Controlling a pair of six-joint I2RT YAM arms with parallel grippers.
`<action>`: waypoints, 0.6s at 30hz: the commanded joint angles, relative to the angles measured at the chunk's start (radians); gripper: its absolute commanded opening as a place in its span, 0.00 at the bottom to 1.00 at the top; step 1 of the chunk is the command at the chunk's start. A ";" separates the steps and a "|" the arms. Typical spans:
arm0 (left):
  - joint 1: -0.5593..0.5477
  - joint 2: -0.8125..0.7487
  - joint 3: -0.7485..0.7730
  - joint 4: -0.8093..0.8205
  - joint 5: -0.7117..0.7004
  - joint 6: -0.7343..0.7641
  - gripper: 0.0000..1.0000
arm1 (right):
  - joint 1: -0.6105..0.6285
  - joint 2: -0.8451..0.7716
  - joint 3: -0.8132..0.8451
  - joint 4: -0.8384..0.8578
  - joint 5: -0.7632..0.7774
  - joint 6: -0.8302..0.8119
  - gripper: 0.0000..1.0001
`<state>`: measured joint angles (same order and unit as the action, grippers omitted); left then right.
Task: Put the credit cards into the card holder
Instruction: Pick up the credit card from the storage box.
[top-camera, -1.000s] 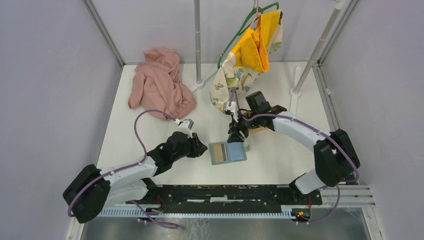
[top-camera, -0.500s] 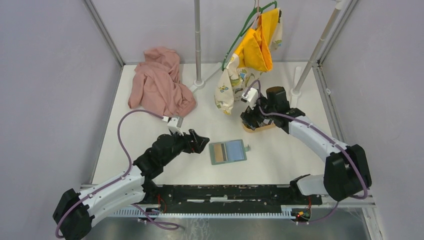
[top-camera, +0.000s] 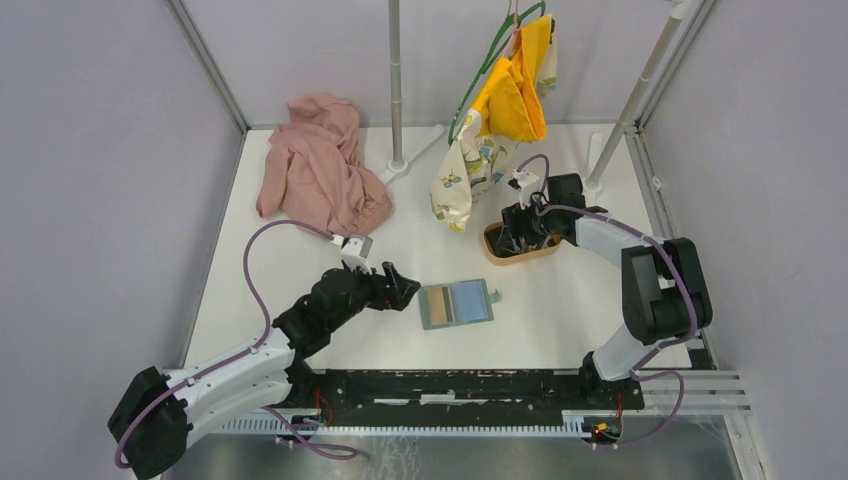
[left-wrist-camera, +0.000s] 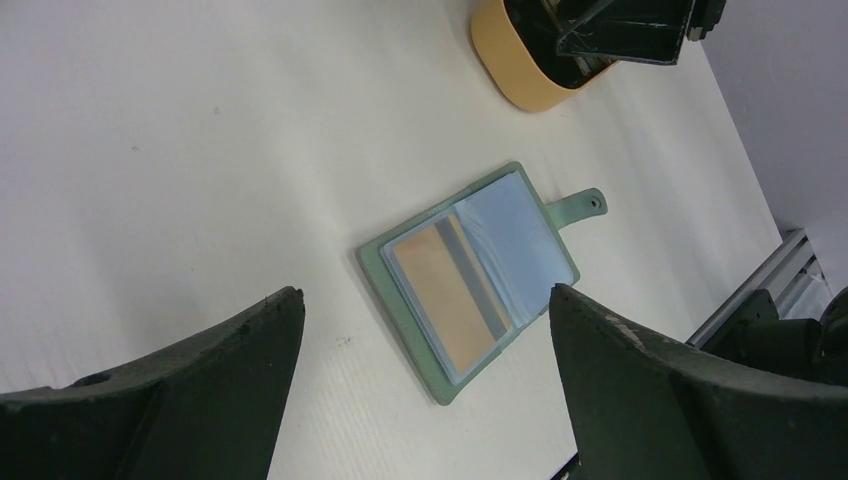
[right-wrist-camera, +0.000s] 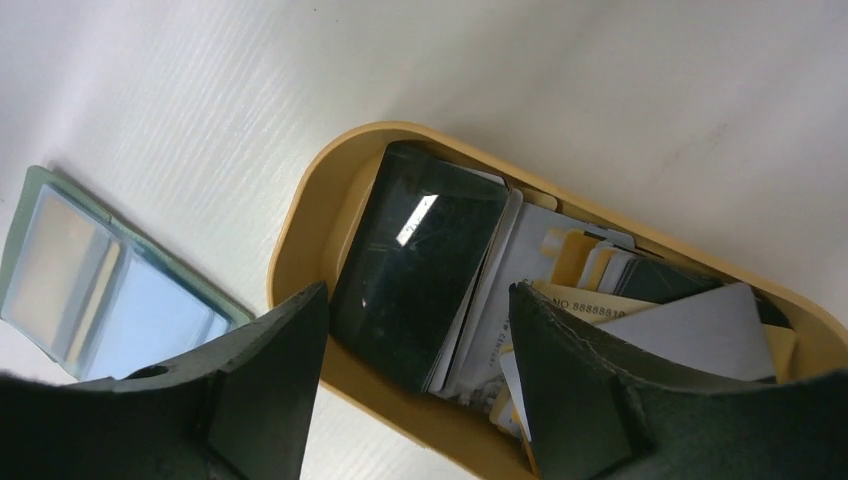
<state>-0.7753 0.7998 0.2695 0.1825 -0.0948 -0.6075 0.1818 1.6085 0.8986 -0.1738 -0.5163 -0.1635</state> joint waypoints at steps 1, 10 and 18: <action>0.003 -0.007 -0.008 0.063 0.009 0.035 0.96 | -0.004 0.054 0.074 0.016 -0.043 0.072 0.70; 0.002 0.005 -0.007 0.069 0.008 0.038 0.96 | -0.014 0.074 0.063 0.038 -0.154 0.122 0.59; 0.002 0.025 -0.006 0.082 0.011 0.035 0.95 | -0.049 0.044 0.025 0.122 -0.327 0.243 0.45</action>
<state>-0.7753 0.8124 0.2562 0.1970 -0.0944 -0.6075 0.1467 1.6840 0.9318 -0.1406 -0.6983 -0.0154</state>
